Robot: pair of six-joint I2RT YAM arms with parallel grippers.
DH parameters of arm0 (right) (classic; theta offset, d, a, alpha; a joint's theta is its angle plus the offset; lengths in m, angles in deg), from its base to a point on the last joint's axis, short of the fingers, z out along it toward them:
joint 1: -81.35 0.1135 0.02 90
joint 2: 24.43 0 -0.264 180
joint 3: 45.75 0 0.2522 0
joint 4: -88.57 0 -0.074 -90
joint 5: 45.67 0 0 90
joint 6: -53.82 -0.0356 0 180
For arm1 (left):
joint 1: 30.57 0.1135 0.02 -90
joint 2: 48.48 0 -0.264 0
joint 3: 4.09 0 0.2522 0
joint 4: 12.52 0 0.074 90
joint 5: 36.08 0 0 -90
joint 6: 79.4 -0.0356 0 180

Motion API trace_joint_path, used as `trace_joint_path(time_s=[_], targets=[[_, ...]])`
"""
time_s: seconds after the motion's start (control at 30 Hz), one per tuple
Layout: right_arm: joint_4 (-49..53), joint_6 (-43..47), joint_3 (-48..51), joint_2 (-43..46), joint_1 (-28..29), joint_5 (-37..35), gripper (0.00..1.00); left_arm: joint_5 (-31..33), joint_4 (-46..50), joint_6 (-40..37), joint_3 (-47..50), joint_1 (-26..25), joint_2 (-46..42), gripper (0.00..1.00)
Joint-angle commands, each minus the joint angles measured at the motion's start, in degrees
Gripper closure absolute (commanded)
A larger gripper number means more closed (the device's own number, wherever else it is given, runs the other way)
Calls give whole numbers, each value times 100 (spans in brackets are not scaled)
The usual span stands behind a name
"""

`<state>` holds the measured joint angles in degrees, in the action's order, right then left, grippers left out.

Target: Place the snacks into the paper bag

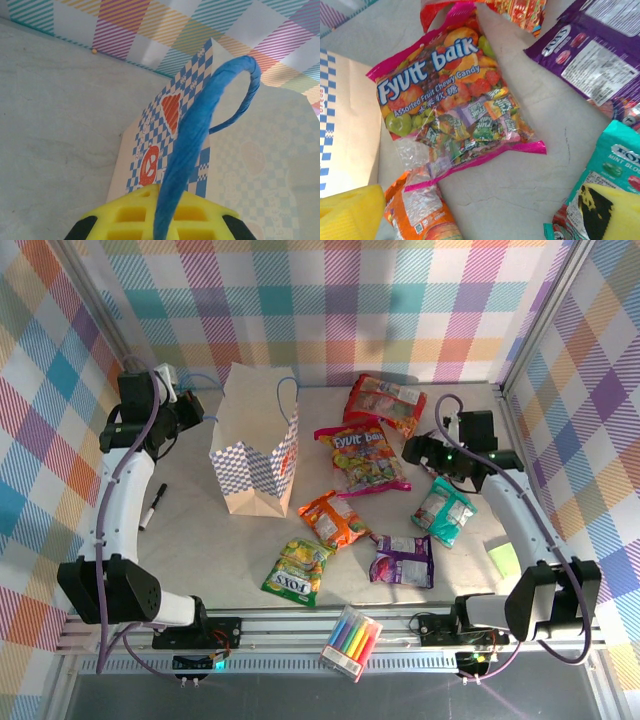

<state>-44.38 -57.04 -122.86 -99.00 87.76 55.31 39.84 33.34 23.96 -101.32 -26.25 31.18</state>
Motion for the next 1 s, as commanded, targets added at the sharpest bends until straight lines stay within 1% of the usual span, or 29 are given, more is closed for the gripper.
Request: trace_joint_path(time_s=[0.0,0.13,0.3,0.53,0.7,0.97], targets=[[197,140,-137,-127,35,461,1,-78,-308,166,199,89,-370,100],[-11,-14,-37,-258,44,566,1,15,-273,180,296,102,-501,100],[-66,-39,-140,-584,103,593,1,151,-81,141,299,122,-523,100],[27,-2,-257,-911,384,467,1,117,-57,140,339,146,-601,100],[226,-20,-142,-770,629,270,1,117,-6,122,349,157,-583,100],[748,-286,359,-60,886,106,0,26,-28,114,376,157,-574,100]])
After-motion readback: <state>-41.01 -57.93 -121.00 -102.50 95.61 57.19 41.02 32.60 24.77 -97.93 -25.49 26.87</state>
